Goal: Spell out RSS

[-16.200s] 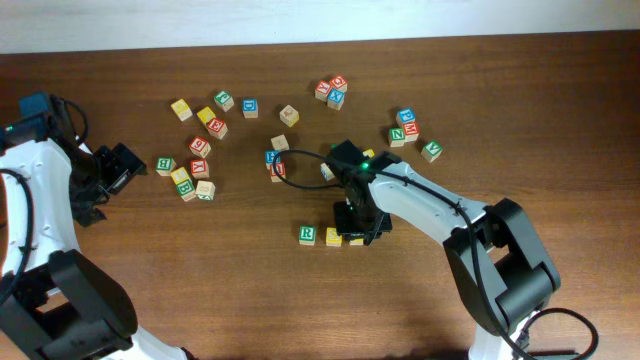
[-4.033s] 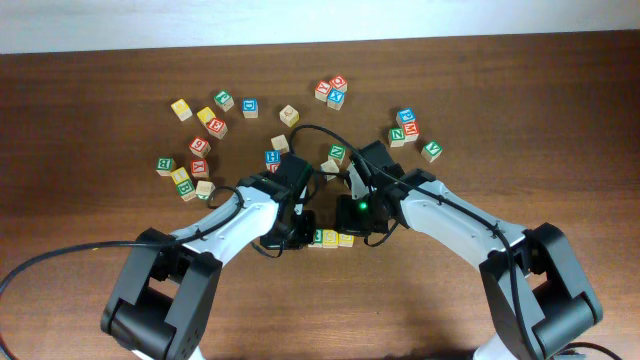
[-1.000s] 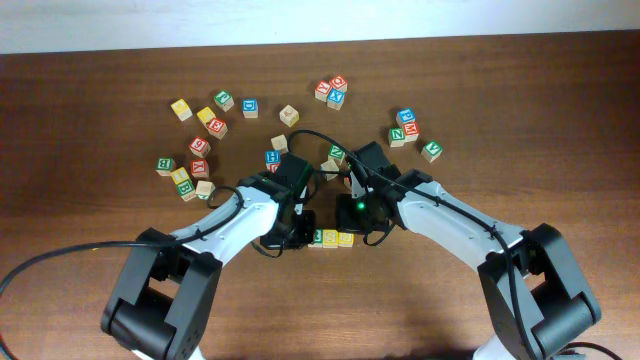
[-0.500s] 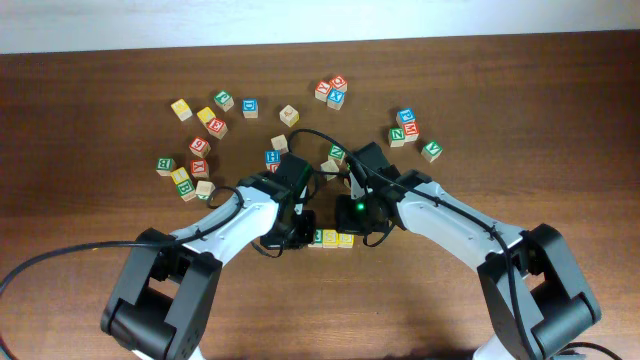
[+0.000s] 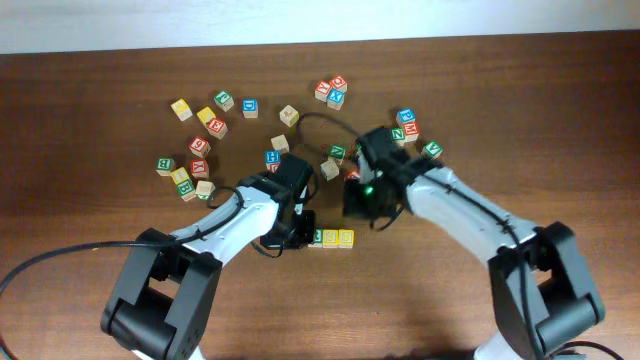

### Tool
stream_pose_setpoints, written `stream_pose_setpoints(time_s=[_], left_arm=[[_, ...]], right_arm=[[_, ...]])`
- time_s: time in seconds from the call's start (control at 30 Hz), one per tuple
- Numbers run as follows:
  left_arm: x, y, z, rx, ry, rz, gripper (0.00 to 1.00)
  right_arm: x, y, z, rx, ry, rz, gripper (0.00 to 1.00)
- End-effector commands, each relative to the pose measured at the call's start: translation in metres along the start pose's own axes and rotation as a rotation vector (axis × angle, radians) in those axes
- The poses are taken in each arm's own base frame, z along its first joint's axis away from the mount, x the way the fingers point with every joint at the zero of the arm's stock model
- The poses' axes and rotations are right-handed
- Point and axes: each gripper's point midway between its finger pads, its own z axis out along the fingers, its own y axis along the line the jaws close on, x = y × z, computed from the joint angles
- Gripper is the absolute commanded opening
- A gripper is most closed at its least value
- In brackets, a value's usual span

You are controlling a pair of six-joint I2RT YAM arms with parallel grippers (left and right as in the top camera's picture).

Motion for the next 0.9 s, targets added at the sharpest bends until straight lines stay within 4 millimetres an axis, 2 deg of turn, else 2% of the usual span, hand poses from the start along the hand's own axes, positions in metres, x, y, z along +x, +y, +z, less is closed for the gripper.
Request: stream_pose_setpoints(time_s=[0.0, 0.03, 0.1, 0.2, 0.33, 0.5, 0.6, 0.87], left_arm=[[0.005, 0.002, 0.005, -0.009, 0.020, -0.013, 0.00], [0.004, 0.002, 0.005, -0.008, 0.019, -0.013, 0.00], [0.004, 0.002, 0.005, -0.008, 0.019, -0.013, 0.00], [0.004, 0.001, 0.005, -0.007, 0.016, -0.013, 0.00], [0.001, -0.001, 0.005, 0.007, 0.006, -0.010, 0.00], [0.003, -0.006, 0.005, 0.031, 0.019, -0.010, 0.00], [0.003, -0.006, 0.005, 0.031, 0.019, -0.010, 0.00], [0.003, -0.006, 0.005, 0.034, 0.019, -0.010, 0.00]], right_arm=[[-0.025, -0.023, -0.027, 0.043, -0.029, 0.036, 0.04], [-0.023, -0.032, -0.031, 0.063, -0.012, 0.065, 0.04], [-0.005, -0.057, -0.038, 0.129, 0.066, 0.138, 0.04], [0.026, -0.073, -0.040, 0.201, 0.177, 0.184, 0.04], [0.049, -0.067, -0.024, 0.214, 0.227, 0.141, 0.04], [0.063, -0.047, 0.004, 0.206, 0.199, 0.115, 0.04], [0.072, -0.042, 0.012, 0.207, 0.204, 0.117, 0.04], [0.069, -0.037, 0.017, 0.190, 0.181, 0.099, 0.04]])
